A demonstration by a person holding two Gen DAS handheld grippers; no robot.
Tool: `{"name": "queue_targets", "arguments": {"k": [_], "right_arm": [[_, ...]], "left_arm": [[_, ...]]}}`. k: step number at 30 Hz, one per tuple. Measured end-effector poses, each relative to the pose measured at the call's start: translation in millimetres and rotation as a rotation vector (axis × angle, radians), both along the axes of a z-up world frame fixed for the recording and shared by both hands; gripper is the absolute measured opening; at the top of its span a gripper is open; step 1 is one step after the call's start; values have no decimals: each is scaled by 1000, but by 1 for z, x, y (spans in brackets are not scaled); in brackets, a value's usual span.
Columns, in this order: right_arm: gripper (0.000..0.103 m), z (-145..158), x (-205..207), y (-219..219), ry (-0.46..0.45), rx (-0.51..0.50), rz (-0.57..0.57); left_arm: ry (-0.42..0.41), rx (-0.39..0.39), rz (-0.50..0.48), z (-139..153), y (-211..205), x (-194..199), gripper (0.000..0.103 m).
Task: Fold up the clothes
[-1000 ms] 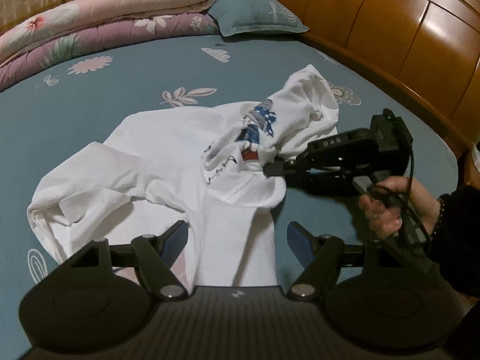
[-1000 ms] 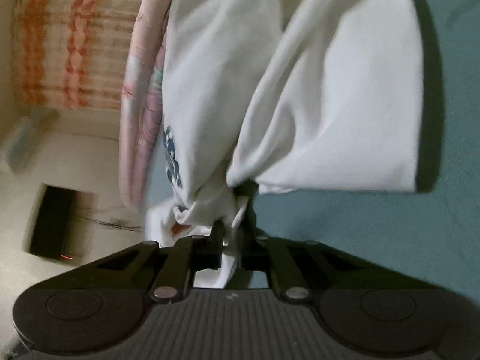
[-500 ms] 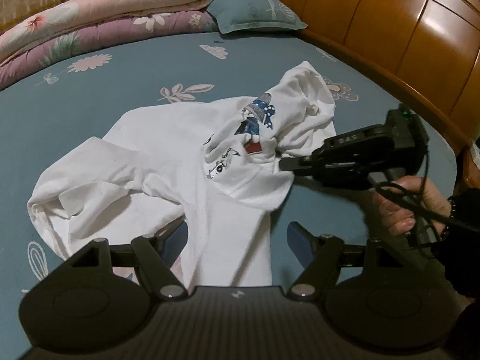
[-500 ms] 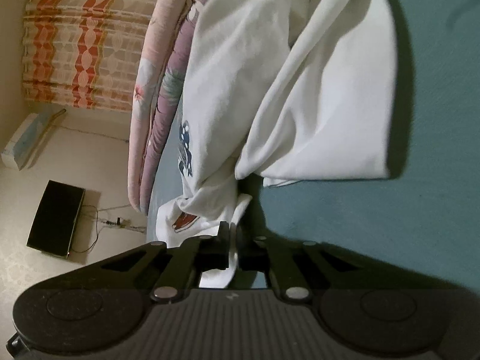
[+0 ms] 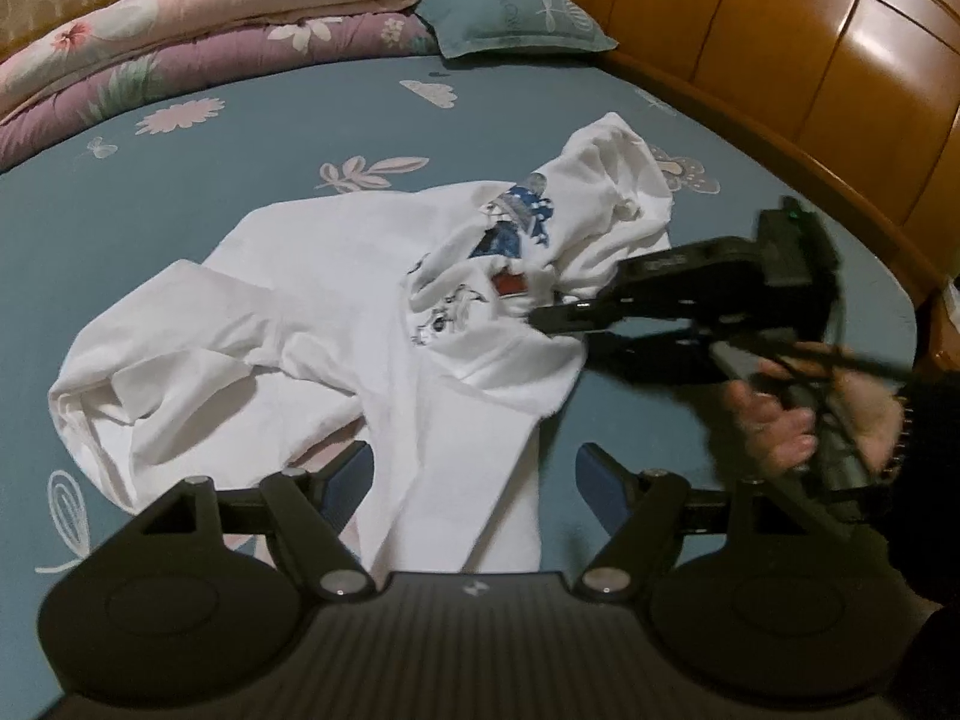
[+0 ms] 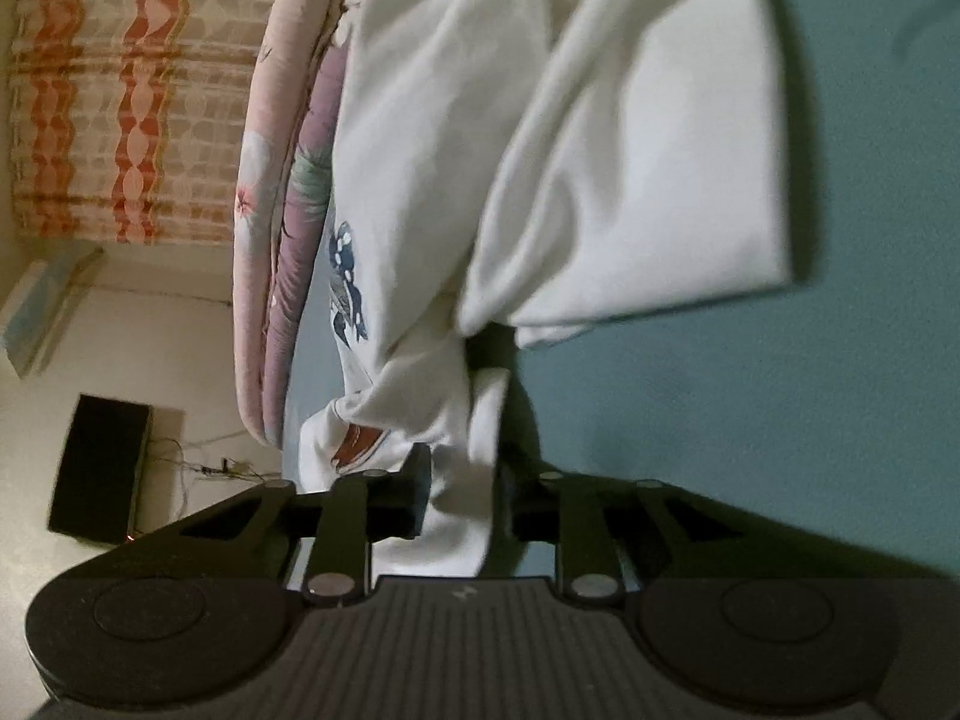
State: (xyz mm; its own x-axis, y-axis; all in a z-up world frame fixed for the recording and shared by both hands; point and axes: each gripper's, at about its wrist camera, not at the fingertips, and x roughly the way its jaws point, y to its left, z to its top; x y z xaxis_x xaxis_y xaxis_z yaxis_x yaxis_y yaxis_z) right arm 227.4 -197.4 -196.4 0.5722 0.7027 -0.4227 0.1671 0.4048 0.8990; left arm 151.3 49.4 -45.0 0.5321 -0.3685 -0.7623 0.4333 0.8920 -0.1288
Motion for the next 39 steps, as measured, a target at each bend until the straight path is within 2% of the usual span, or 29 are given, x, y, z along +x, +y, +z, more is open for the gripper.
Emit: {"name": "queue_targets", "arguments": {"k": [3, 7, 18, 28, 29, 30, 32, 39], "right_arm": [[10, -5, 5, 3, -23, 9, 15], [10, -7, -3, -1, -47, 8, 18], [12, 37, -22, -22, -146, -57, 14], [11, 66, -68, -68, -214, -115, -6], [9, 67, -73, -74, -220, -119, -12], [3, 69, -78, -79, -226, -121, -17], [1, 75, -85, -87, -237, -125, -27], [17, 60, -88, -94, -166, -62, 0]], "left_arm": [[2, 2, -4, -1, -2, -1, 75], [4, 8, -2, -1, -3, -3, 75], [-8, 29, -4, 7, -2, -12, 75], [-18, 38, -37, 14, -16, -23, 75], [-18, 39, -40, 14, -17, -24, 75], [-18, 40, -43, 15, -19, -25, 75], [-18, 41, -48, 15, -22, -27, 75], [-19, 46, -68, 18, -31, -33, 75]]}}
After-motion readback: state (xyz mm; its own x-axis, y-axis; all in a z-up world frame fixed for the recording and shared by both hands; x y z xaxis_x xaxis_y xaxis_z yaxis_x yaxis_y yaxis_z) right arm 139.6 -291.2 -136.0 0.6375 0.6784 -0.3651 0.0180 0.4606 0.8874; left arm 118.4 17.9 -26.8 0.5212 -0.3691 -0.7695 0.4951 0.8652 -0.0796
